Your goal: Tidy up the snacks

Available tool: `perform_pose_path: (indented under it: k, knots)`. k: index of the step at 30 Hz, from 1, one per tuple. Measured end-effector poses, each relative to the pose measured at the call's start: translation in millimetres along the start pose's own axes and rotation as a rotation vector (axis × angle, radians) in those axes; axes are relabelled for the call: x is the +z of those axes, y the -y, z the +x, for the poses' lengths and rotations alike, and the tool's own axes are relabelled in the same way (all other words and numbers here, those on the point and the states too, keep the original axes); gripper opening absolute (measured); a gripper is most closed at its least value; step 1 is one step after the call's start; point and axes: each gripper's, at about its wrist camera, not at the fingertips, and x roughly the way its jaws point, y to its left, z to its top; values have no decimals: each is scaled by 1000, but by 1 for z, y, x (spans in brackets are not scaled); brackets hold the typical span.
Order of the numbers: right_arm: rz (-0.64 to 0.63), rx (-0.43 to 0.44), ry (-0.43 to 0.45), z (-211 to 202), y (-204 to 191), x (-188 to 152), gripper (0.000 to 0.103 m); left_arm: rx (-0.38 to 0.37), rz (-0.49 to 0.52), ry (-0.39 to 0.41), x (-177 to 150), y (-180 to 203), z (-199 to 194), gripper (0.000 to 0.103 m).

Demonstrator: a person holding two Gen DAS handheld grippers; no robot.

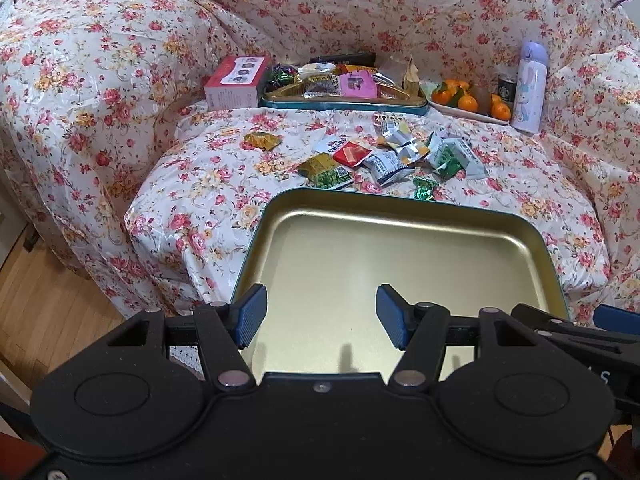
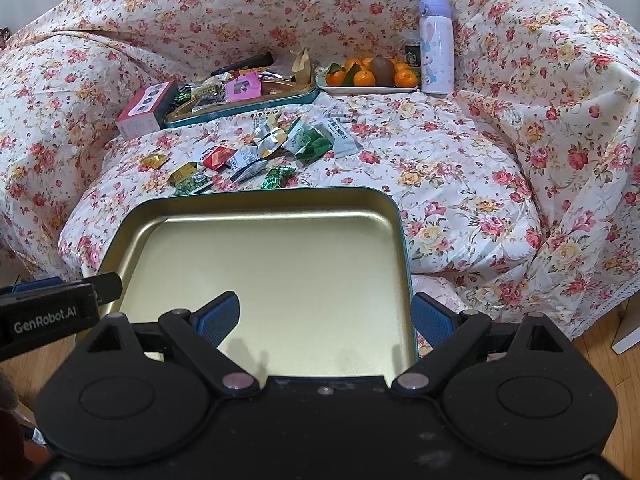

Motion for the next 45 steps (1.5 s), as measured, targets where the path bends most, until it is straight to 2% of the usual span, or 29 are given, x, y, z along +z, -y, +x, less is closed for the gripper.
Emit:
perform_pose_path:
  k: [45]
  knots:
    - [-11,2,-8,1,0,-1,97,15,30,-95,-4,2,12,64]
